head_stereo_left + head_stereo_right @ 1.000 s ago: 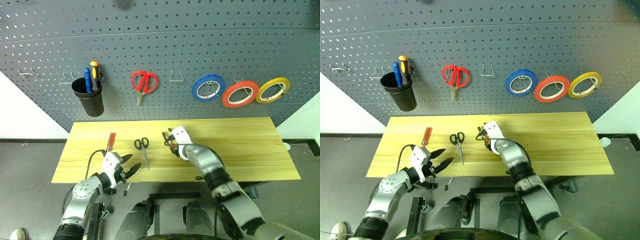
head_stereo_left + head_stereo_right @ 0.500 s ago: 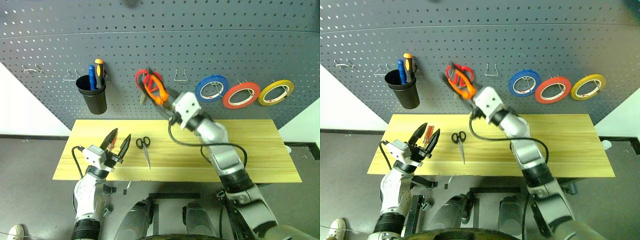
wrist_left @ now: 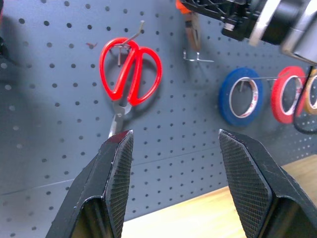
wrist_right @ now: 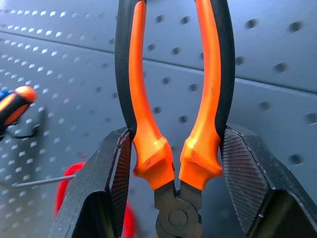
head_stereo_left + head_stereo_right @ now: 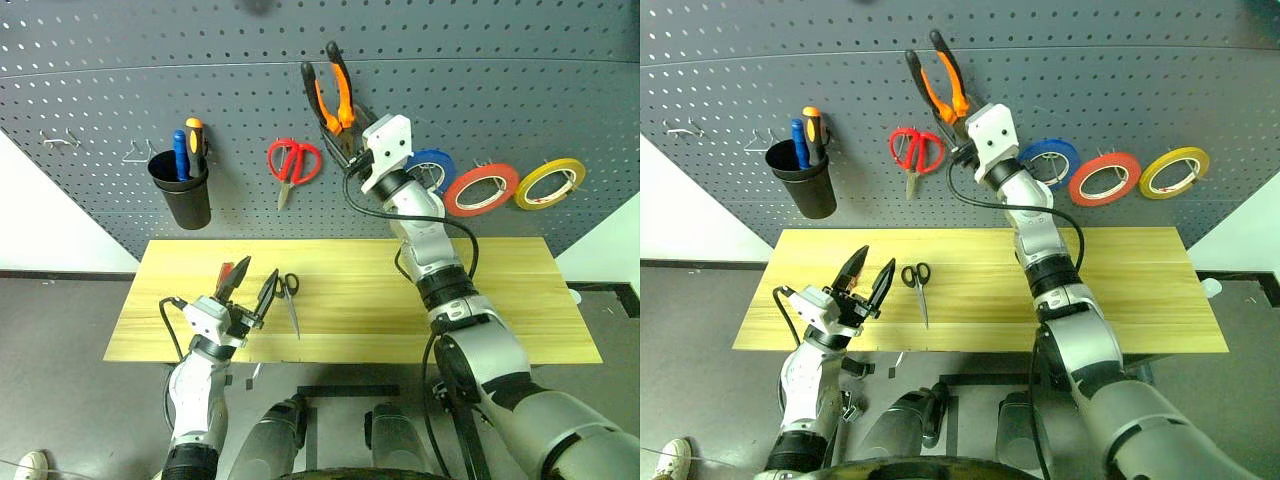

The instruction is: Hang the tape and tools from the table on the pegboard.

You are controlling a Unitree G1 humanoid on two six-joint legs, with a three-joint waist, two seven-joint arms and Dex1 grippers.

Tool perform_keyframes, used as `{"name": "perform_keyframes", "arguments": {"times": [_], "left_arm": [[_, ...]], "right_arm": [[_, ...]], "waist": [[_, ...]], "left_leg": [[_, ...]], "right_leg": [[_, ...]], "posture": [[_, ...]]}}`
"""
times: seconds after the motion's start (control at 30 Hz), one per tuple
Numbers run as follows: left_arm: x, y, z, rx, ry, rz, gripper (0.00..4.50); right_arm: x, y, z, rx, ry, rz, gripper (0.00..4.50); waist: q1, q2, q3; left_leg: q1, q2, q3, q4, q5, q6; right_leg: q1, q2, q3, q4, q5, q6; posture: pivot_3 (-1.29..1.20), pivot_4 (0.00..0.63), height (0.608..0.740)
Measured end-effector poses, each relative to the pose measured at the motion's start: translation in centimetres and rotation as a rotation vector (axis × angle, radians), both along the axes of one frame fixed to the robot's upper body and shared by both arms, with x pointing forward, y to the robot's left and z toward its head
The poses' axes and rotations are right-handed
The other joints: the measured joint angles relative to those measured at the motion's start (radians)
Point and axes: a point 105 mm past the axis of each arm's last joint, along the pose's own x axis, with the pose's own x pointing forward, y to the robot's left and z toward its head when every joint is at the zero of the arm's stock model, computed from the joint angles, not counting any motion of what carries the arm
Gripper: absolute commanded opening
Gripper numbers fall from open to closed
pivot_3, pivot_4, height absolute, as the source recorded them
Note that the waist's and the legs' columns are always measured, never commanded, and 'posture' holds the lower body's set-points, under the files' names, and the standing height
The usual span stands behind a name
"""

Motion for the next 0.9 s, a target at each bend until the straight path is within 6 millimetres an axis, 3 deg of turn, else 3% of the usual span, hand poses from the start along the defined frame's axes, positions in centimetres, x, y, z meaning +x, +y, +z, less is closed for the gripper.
{"name": "perform_keyframes", "arguments": {"times": [0.23, 0.57, 0.77, 0.8, 0.9], "left_arm": [[-0.5, -0.6, 0.6, -0.006, -0.005, -0.022, 2.87], [-0.2, -1.3, 1.6, -0.017, -0.024, -0.055, 2.87], [0.0, -1.2, 1.7, -0.018, -0.023, -0.058, 2.87], [0.1, -1.2, 1.8, -0.018, -0.025, -0.061, 2.87], [0.4, -1.3, 2.2, -0.018, -0.038, -0.061, 2.87]], "right_arm": [[0.7, -0.6, 0.5, 0.006, -0.017, -0.017, 2.37], [2.2, -1.9, -2.8, -0.044, 0.08, -0.104, 2.37], [2.1, -2.2, -2.8, -0.052, 0.078, -0.088, 4.29], [2.0, -2.2, -2.7, -0.052, 0.067, -0.086, 4.48], [1.5, -2.7, -2.0, -0.05, 0.016, -0.091, 4.48]], "waist": [[0.003, -0.001, 0.012], [0.0, 0.0, 0.024], [0.001, 0.0, 0.024], [0.001, 0.0, 0.024], [0.002, 0.0, 0.024]], "left_leg": [[0.0, 0.0, 0.0, 0.0, 0.0, 0.0], [0.0, 0.0, 0.0, 0.0, 0.0, 0.0], [0.0, 0.0, 0.0, 0.001, 0.001, -0.001], [0.0, 0.0, 0.0, 0.001, 0.001, -0.001], [0.0, 0.0, 0.0, 0.001, 0.002, -0.001]], "right_leg": [[0.0, 0.0, 0.0, 0.0, 0.0, -0.001], [0.0, 0.0, 0.0, 0.0, 0.0, -0.001], [0.0, 0.0, 0.0, 0.001, 0.001, -0.001], [0.0, 0.0, 0.0, 0.001, 0.001, -0.001], [0.0, 0.0, 0.0, 0.001, 0.001, -0.001]], "posture": [[0.02, 0.183, 0.74], [0.02, 0.183, 0.74], [0.02, 0.174, 0.74], [0.02, 0.172, 0.74], [0.02, 0.165, 0.74]]}}
